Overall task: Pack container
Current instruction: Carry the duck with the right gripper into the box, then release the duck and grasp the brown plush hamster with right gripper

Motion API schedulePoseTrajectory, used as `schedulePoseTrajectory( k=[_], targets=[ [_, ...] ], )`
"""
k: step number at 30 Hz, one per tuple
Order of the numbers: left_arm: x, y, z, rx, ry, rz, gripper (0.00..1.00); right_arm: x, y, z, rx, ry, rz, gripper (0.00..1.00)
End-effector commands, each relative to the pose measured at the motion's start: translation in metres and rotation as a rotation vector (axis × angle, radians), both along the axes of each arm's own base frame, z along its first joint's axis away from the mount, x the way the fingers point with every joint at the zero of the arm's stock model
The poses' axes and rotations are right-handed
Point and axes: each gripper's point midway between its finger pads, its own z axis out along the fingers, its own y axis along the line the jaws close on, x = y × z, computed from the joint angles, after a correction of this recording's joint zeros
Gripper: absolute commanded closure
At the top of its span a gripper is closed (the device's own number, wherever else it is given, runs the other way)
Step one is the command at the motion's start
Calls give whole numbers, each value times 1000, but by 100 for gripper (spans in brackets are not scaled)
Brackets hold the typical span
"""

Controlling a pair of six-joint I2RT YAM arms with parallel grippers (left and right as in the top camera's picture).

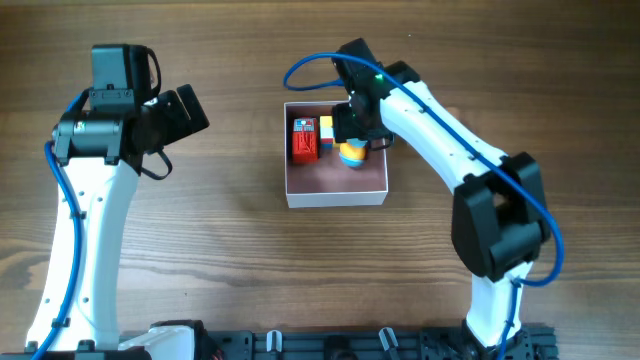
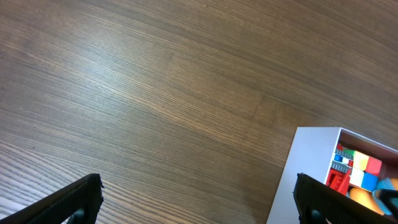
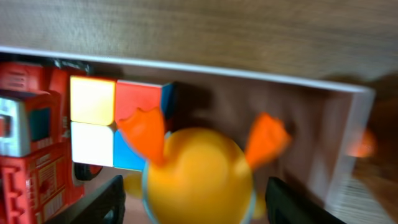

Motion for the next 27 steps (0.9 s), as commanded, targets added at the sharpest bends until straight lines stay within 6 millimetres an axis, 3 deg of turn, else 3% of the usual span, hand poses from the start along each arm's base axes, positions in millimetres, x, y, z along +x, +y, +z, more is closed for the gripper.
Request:
schedulePoseTrajectory(
  k=[1, 5, 6, 8, 9, 10, 11, 13, 15, 17, 18, 20, 22, 24, 25, 27],
  targets=[
    [-1, 4, 2, 14, -3, 7, 0, 8, -8, 65, 12, -157, -26, 28],
    [-2, 4, 2, 14, 2, 6, 0, -4, -19, 84, -11, -163, -40, 30],
    [-1, 4, 2, 14, 1, 6, 0, -9, -29, 91, -18, -163, -110, 30],
    [-2, 4, 2, 14, 2, 6, 0, -19, -59, 125, 9, -211, -294, 27],
    [-2, 4, 2, 14, 4, 6, 0, -25, -79, 147, 43, -240, -390, 23],
    [-2, 4, 1, 14, 6, 6, 0, -35, -107, 171, 86, -274, -516, 10],
    [-2, 4, 1, 14, 6, 6, 0, -46, -137, 194, 125, -307, -614, 2],
    [-2, 4, 1, 14, 6, 6, 0, -69, -192, 219, 142, -348, -747, 0],
    [-2, 4, 1, 14, 6, 6, 0, -98, -253, 222, 97, -328, -932, 0],
    [-2, 4, 1, 14, 6, 6, 0, -103, -279, 208, 117, -266, -943, 0],
    [-2, 4, 1, 14, 5, 7, 0, -89, -270, 188, 190, -205, -748, 0],
    [-2, 4, 1, 14, 5, 7, 0, -73, -254, 164, 189, -136, -522, 4],
    [-2, 4, 1, 14, 5, 7, 0, -50, -249, 148, 4, -149, -228, 2],
    [-3, 4, 1, 14, 8, 6, 0, -29, -220, 146, -80, -202, 87, 0],
    [-3, 4, 1, 14, 10, 6, 0, -22, -193, 144, -148, -224, 365, 0],
    [-5, 4, 0, 14, 17, 6, 0, -18, -162, 139, -262, -236, 689, 0]
  ],
)
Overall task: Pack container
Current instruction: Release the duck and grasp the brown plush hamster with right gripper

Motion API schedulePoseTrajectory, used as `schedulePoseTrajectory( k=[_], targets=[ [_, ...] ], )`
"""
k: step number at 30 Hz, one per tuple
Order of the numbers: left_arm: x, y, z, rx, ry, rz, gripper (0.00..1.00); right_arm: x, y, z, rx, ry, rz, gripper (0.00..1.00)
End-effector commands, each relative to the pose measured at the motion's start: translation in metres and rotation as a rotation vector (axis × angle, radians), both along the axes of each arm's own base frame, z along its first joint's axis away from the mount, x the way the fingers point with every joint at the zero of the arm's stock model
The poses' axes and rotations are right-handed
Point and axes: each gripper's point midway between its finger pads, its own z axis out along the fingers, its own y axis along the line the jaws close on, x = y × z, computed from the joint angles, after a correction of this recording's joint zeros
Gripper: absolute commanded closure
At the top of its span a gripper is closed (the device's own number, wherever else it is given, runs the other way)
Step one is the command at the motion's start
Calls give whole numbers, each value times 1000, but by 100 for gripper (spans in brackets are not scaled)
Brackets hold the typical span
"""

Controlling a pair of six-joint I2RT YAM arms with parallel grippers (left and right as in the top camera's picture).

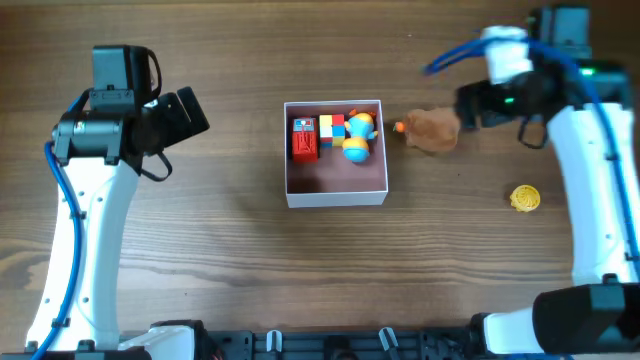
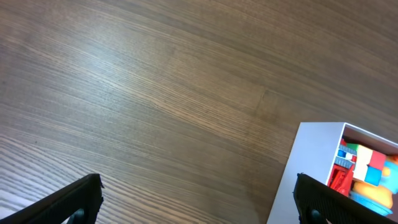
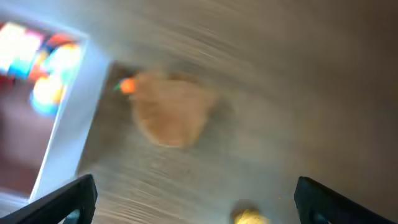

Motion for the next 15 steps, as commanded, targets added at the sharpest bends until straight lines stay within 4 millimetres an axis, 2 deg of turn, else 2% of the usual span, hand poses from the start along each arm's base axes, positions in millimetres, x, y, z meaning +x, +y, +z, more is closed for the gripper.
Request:
schedulePoseTrajectory(
  k=[1, 4, 12, 15],
  targets=[
    [-1, 4, 2, 14, -2, 7, 0, 8, 21, -10, -251, -16, 439, 0],
    [-2, 4, 2, 14, 4, 7, 0, 13, 27, -36, -228, 47, 496, 0],
    [3, 4, 5, 14, -22, 7, 0, 17, 44, -141, -170, 299, 588, 0],
    [6, 4, 6, 14, -34, 7, 0, 22, 44, -166, -169, 331, 607, 0]
  ],
)
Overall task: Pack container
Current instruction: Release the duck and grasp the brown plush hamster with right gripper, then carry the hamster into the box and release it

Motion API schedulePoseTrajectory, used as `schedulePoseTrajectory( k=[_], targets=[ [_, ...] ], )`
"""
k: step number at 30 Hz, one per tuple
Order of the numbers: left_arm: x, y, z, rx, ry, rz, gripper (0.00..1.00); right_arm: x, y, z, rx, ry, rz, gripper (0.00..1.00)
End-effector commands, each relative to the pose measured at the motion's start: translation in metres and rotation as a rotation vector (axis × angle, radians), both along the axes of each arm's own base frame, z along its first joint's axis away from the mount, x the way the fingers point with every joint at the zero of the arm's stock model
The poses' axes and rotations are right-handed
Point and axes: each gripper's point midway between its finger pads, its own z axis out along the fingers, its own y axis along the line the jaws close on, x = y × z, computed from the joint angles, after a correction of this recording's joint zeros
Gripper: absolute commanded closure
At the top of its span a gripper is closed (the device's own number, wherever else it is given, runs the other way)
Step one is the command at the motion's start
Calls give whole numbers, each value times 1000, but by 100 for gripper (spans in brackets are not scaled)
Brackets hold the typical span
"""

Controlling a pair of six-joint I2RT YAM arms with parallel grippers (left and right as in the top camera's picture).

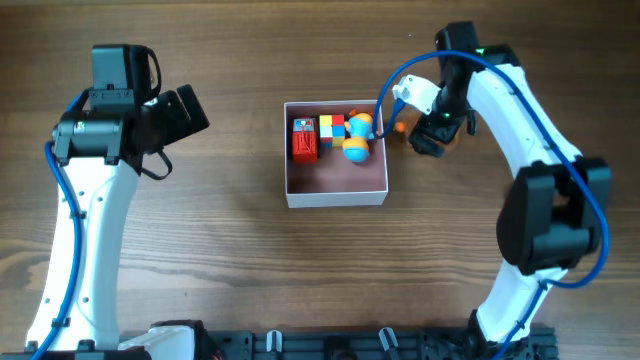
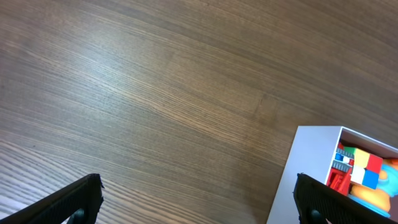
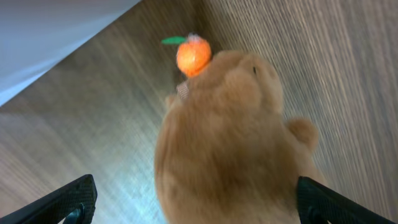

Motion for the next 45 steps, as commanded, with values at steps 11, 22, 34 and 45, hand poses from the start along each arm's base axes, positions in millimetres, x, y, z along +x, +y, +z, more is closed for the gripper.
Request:
schedulePoseTrajectory(
  k=[11, 22, 34, 45],
  targets=[
    [4, 4, 5, 14, -24, 7, 0, 20, -3, -64, -25, 33, 15, 0],
    [4, 4, 5, 15, -24, 7, 0, 21, -4, -61, -8, 27, -153, 63],
    [-14, 37, -3, -18, 41, 109, 0, 14, 19, 76, 187, -200, -243, 96],
    [-19, 33, -7, -37, 67, 101, 0, -104, 216, 127, 184, -292, 464, 96]
  ],
)
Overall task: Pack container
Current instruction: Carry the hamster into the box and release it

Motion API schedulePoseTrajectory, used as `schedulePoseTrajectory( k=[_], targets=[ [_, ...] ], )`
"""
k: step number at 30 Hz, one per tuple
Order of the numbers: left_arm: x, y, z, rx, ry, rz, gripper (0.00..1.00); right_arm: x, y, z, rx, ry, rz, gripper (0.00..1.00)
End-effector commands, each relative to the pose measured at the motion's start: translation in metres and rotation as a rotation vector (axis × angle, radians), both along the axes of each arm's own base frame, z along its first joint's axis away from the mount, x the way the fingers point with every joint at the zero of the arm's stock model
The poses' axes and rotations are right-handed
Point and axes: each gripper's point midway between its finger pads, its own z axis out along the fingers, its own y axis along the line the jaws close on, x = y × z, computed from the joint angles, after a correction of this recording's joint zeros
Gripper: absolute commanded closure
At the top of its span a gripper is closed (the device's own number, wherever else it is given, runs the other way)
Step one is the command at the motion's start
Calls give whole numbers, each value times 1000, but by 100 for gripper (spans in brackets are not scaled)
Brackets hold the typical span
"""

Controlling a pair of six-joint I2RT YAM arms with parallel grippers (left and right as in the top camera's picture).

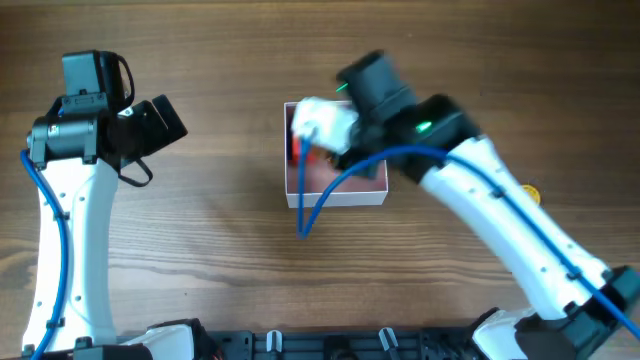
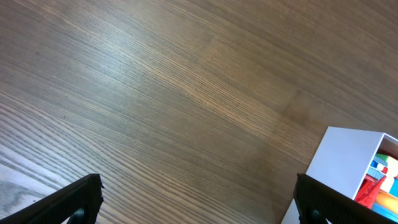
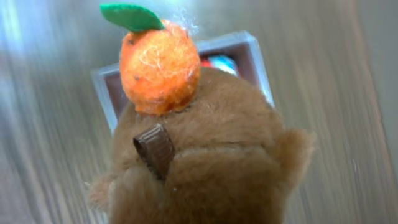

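A white box (image 1: 340, 198) stands mid-table, and my right arm covers most of it in the overhead view. My right gripper (image 1: 338, 135) hangs over the box, shut on a brown plush toy (image 3: 205, 162) with an orange ball (image 3: 160, 68) on its head. The plush fills the right wrist view and hides the fingers. Beneath it shows the box rim (image 3: 249, 42). A red toy (image 1: 298, 150) lies at the box's left wall. My left gripper (image 2: 199, 208) is open over bare table, left of the box (image 2: 348, 155).
A small yellow object (image 1: 529, 193) lies on the table at the right, partly behind my right forearm. Bare wooden tabletop surrounds the box. A blue cable loops from the right arm over the box's front edge.
The plush lay on the table right of the box with my right gripper over it. Now it hangs in that gripper above the box. My left arm has shifted a little to the left.
My right gripper stood open in the box around a yellow duck beside a cube and a red toy. Then the duck lay in the box and the arm was far right, near the plush. Then the gripper was over the plush, and now holds it above the box.
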Motion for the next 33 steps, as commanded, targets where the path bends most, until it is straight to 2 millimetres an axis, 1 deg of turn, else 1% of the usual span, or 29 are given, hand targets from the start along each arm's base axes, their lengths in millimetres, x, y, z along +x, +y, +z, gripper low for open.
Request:
schedulePoseTrajectory(
  k=[1, 5, 7, 9, 11, 12, 14, 19, 22, 25, 26, 27, 28, 29, 30, 31, 32, 33],
  targets=[
    [2, -1, 3, -13, -16, 0, 0, -5, 24, -35, -91, 28, 93, 96],
    [2, -1, 3, -13, -16, 0, 0, 1, 31, -107, -194, 161, 103, 96],
    [2, -1, 3, -12, -17, 0, 0, 2, 31, -128, -226, 196, 103, 96],
    [2, -1, 4, -12, -18, 0, 0, 6, 25, -141, -249, 222, 87, 96],
    [3, -1, 4, -12, -18, 0, 0, 14, 16, -144, -249, 232, 57, 96],
    [2, -1, 3, -12, -18, 0, 0, 18, 8, -144, -250, 240, 34, 96],
    [3, -1, 4, -12, -19, 0, 0, 19, 0, -145, -247, 269, 18, 96],
    [3, -1, 3, -12, -18, 0, 0, 13, 6, -146, -211, 304, 32, 96],
    [3, -1, 4, -12, -19, 0, 0, 5, 0, -159, -227, 332, 33, 96],
    [3, -1, 4, -12, -20, 0, 0, -2, -4, -177, -233, 349, 31, 95],
    [3, -1, 4, -12, -20, 0, 0, -3, -4, -179, -232, 351, 23, 92],
    [3, -1, 4, -12, -19, 0, 0, -2, -4, -181, -227, 353, 3, 81],
    [3, -1, 4, -12, -19, 0, 0, -1, -3, -181, -221, 351, -8, 72],
    [3, -1, 4, -12, -19, 0, 0, 1, -1, -180, -212, 344, -17, 67],
    [3, -1, 4, -12, -20, 0, 0, 2, 0, -180, -208, 338, -17, 58],
    [3, -1, 4, -12, -20, 0, 0, 3, 0, -180, -205, 335, -17, 52],
    [3, -1, 4, -12, -19, 0, 0, 4, 1, -180, -203, 332, -15, 51],
    [3, -1, 4, -12, -20, 0, 0, 4, 2, -180, -201, 329, -14, 47]
  ],
)
